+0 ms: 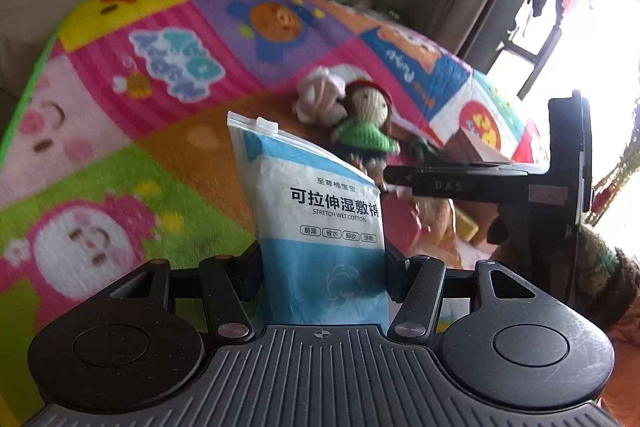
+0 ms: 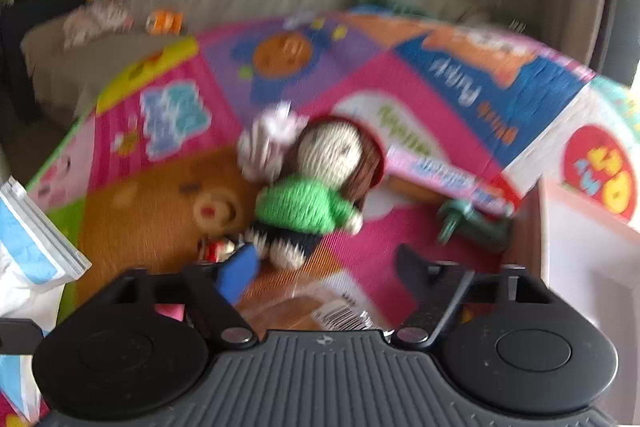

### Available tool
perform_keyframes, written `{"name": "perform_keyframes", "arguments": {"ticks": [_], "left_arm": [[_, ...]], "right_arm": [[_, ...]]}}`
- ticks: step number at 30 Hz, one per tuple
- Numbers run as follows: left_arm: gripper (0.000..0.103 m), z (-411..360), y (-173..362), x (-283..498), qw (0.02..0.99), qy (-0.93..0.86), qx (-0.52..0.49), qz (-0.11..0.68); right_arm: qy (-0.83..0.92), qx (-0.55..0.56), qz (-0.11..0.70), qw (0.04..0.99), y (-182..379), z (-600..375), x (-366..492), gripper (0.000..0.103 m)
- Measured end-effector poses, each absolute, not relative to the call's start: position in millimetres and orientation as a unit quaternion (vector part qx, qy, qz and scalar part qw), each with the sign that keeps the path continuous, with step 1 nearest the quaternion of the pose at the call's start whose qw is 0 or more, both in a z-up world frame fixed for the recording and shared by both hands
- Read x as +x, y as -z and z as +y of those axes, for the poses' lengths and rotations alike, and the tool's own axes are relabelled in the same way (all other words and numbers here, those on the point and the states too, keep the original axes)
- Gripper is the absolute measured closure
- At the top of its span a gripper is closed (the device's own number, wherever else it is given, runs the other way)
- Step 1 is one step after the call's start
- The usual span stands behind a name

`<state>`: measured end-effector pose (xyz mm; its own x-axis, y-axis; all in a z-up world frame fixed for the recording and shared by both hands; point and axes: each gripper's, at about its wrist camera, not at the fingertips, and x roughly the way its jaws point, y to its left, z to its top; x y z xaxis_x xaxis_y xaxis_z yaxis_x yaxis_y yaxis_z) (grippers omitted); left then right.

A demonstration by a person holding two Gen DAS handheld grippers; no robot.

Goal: Organize objects
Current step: 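Carry the wipes pack toward the pink box while right gripper grasps the bread loaf, then lower the wipes pack into the pink box and open the left gripper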

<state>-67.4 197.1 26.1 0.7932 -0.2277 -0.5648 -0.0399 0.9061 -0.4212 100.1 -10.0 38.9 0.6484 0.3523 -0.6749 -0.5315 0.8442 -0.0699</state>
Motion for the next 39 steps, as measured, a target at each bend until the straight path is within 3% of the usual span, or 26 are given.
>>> {"name": "perform_keyframes", "arguments": {"ticks": [8, 12, 15, 18, 22, 25, 26, 27, 29, 34, 39], "left_arm": [[0.041, 173.1, -14.1, -59.9, 0.914, 0.083, -0.219, 0.332], [0.041, 150.9, -13.7, -51.6, 0.909, 0.111, -0.220, 0.336], [0.041, 136.5, -13.8, -46.4, 0.907, 0.129, -0.214, 0.340], [0.041, 131.6, -18.4, -46.5, 0.911, 0.128, -0.207, 0.334], [0.041, 137.6, -29.2, -51.7, 0.918, 0.108, -0.201, 0.324], [0.041, 139.7, -39.3, -56.7, 0.921, 0.097, -0.185, 0.328], [0.041, 138.8, -43.0, -58.4, 0.922, 0.096, -0.176, 0.332], [0.041, 136.6, -46.7, -60.0, 0.921, 0.098, -0.167, 0.337], [0.041, 130.8, -55.1, -61.5, 0.920, 0.111, -0.156, 0.342], [0.041, 88.1, -94.5, -36.5, 0.923, 0.172, -0.137, 0.317], [0.040, 8.4, -124.9, 41.7, 0.919, 0.229, -0.138, 0.290]], "right_arm": [[-0.284, -0.238, 0.260, 0.892, -35.6, -51.8, -11.9, 0.047], [-0.235, -0.283, 0.217, 0.904, -34.1, -85.3, -54.3, 0.019], [-0.179, -0.290, 0.196, 0.919, -40.0, -110.5, -70.5, 0.014], [-0.196, -0.202, 0.249, 0.927, -55.6, -140.7, -68.2, 0.012], [-0.243, -0.077, 0.330, 0.909, -52.2, -155.0, -47.0, 0.012], [-0.244, -0.056, 0.346, 0.904, -40.0, -146.1, -32.1, 0.012], [-0.247, -0.058, 0.348, 0.903, -36.2, -142.0, -29.7, 0.018], [-0.253, -0.062, 0.355, 0.898, -32.2, -138.7, -28.7, 0.031], [-0.257, -0.082, 0.365, 0.891, -28.1, -133.3, -29.6, 0.038], [-0.257, -0.065, 0.318, 0.911, -55.2, -167.3, -54.9, 0.040], [-0.179, -0.074, 0.240, 0.951, -77.8, -209.5, -76.1, 0.039]]}}
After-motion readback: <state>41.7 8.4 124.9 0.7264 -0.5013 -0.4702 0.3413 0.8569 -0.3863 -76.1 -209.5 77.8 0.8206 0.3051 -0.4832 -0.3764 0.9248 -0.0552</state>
